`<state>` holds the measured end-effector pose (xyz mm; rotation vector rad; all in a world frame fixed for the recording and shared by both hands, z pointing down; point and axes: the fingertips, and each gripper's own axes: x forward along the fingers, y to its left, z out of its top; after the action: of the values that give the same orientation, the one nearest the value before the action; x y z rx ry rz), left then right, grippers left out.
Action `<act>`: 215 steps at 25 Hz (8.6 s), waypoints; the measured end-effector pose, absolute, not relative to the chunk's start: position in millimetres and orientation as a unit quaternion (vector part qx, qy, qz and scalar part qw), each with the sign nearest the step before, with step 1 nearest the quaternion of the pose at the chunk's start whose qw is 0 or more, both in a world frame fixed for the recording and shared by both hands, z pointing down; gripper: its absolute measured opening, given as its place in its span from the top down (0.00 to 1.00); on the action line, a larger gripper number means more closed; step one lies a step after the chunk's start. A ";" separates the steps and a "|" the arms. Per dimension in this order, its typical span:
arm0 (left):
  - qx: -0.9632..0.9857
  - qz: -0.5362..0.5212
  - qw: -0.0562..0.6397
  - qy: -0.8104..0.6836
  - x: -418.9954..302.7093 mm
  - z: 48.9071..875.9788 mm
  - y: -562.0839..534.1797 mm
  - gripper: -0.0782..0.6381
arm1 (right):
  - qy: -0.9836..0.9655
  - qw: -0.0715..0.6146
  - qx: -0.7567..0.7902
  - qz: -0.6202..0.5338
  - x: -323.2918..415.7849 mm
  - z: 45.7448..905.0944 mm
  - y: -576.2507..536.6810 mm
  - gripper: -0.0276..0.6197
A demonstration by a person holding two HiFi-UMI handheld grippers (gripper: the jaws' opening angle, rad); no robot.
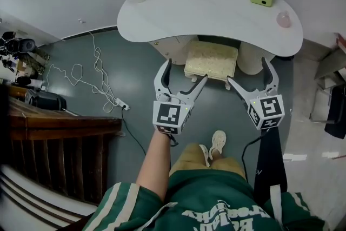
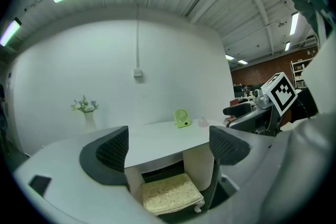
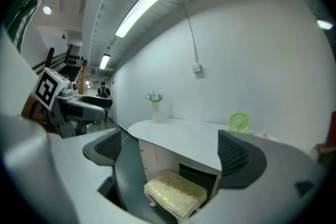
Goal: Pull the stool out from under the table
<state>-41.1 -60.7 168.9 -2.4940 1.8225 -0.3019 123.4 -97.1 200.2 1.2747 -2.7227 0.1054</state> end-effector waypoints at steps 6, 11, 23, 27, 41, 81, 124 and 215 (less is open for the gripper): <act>-0.807 -0.111 0.007 0.581 -45.7 194.6 -70.9 0.21 | -0.905 0.074 0.418 0.044 108.5 220.1 -103.2 0.06; -0.816 -0.137 -0.004 0.562 -55.7 228.1 -78.9 0.21 | -0.904 0.095 0.413 0.057 86.0 249.4 -106.4 0.06; -0.846 -0.144 -0.053 0.511 -123.3 311.5 -144.4 0.21 | -0.877 0.152 0.445 0.096 28.7 323.7 -146.6 0.06; -0.856 -0.161 -0.079 0.486 -140.7 361.8 -168.5 0.21 | -0.862 0.166 0.464 0.119 16.2 362.1 -161.4 0.07; -0.869 -0.217 -0.115 0.431 -179.1 509.5 -208.3 0.21 | -0.835 0.217 0.482 0.152 -6.4 491.9 -193.8 0.08; -0.839 -0.333 -0.140 0.406 -182.3 812.2 -238.8 0.21 | -0.798 0.303 0.477 0.210 64.6 791.4 -207.9 0.05; -0.831 -0.409 -0.190 0.326 -168.9 835.4 -252.6 0.17 | -0.797 0.319 0.433 0.276 65.9 850.1 -226.0 0.11; -0.737 -0.459 -0.366 0.336 -165.5 834.1 -217.6 0.20 | -0.743 0.464 0.244 0.417 76.7 862.2 -223.4 0.14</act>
<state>-165.5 -217.6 834.1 -3.0784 1.4056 -1.9188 76.7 -223.4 862.2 0.5999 -1.8250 1.0246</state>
